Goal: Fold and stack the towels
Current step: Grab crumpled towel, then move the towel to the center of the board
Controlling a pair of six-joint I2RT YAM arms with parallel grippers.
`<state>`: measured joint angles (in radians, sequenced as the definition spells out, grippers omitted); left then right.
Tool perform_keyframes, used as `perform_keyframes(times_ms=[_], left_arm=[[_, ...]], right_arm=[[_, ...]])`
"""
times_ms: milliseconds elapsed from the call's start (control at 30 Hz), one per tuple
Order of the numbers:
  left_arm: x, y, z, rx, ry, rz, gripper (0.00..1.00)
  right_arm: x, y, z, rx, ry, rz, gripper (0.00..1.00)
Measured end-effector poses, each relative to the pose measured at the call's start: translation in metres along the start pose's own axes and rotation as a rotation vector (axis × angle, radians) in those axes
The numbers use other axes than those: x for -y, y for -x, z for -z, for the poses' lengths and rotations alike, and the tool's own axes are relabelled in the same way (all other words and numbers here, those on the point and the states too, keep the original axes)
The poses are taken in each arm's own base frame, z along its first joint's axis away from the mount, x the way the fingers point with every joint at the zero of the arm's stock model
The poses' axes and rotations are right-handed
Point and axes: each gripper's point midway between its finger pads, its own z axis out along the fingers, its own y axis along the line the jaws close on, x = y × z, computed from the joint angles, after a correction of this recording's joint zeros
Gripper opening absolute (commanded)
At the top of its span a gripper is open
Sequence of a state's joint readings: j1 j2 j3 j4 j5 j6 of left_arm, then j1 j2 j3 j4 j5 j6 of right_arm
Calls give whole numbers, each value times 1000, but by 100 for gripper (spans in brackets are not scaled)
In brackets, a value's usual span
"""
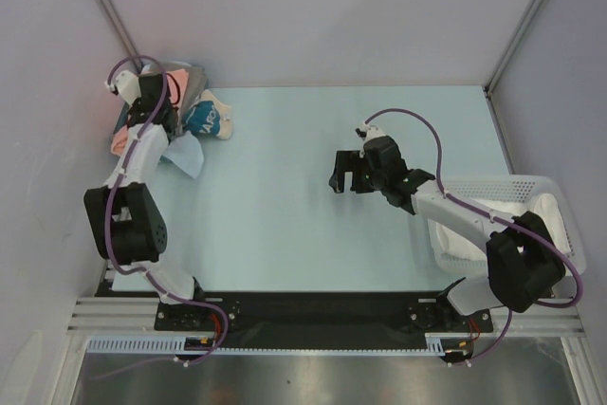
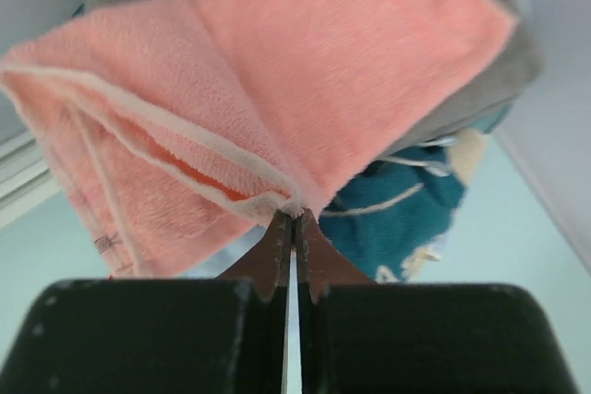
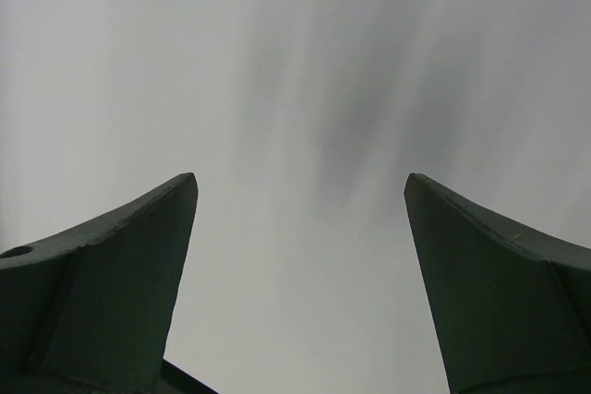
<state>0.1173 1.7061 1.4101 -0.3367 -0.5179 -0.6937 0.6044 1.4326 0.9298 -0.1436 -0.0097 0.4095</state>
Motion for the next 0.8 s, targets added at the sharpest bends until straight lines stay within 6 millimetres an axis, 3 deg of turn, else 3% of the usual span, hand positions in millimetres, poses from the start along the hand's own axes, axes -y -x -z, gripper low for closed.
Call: perform_keyframes(times_ms=[100, 167, 333, 433, 533, 633, 700, 800], left_arm=[[25, 24, 22, 59, -85, -27, 0], [53, 38, 51, 108, -174, -51, 0], [132, 57, 159, 211, -459, -124, 0], [162, 69, 229, 279, -611, -130, 0], [172, 73, 297, 322, -741, -122, 0], [168, 76, 342, 340, -833, -86, 0], [161, 72, 355, 336, -865, -70, 0], [153, 47, 354, 298, -887, -81, 0]], right_arm=[[0, 0, 0, 0, -1, 0, 100], [1, 1, 0, 1, -2, -2, 100], [2, 1, 0, 2, -4, -2, 100], [4, 1, -1, 8, -17, -2, 100], [10, 0, -1, 14, -42, -2, 100], [17, -2, 1, 25, -71, -3, 100], [20, 0, 4, 39, -90, -3, 100], [26, 5, 9, 70, -123, -4, 100]])
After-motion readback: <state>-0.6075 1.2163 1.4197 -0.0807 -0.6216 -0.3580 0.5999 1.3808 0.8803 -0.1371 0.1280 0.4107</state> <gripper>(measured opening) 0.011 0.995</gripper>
